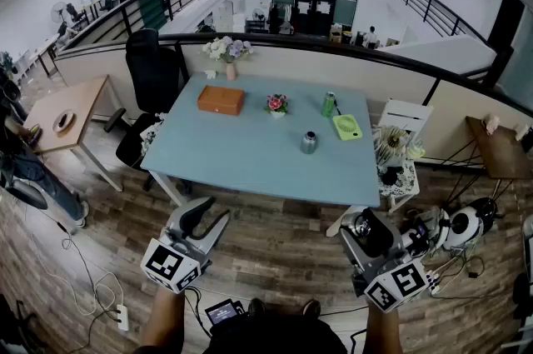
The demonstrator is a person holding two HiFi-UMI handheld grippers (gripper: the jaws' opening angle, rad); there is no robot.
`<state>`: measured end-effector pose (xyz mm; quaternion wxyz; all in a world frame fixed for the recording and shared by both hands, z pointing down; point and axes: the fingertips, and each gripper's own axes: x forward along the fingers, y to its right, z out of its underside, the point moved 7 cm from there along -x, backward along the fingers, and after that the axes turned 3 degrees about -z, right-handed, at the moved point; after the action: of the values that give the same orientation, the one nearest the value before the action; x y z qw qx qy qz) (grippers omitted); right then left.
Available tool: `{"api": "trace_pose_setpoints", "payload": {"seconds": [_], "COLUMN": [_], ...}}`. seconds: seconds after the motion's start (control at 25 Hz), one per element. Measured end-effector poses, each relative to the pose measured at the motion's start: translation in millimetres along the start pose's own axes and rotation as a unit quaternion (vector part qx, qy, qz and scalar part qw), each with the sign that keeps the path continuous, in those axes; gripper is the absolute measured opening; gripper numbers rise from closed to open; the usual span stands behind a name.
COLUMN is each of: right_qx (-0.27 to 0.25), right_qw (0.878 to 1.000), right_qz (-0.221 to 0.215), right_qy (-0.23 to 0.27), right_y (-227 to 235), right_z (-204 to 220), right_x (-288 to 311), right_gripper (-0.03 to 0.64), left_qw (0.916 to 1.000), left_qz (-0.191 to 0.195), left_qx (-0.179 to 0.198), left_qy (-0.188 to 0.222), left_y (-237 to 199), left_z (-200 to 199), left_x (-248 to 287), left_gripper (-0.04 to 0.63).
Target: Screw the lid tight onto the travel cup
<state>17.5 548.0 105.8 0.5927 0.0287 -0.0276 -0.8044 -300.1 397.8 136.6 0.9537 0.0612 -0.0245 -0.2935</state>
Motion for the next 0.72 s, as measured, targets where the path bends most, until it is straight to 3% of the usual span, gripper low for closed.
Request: {"api": "trace_pose_setpoints", "payload": {"seconds": [0.72], "right_qx": [-0.003], "right_qw": [1.000], "right_qz": [0.013], "right_qy": [-0.008], "right_y": [-23], "right_z": [5], "right_x": [20], "right_gripper": [0.262], "left_qw": [0.9997], "left_qz": [0.024], "left_qx": [-0.004], "left_qy": [0.002], "left_y": [-23], "left_z": [13], "left_x": [-5], "left_gripper": [0.206]}}
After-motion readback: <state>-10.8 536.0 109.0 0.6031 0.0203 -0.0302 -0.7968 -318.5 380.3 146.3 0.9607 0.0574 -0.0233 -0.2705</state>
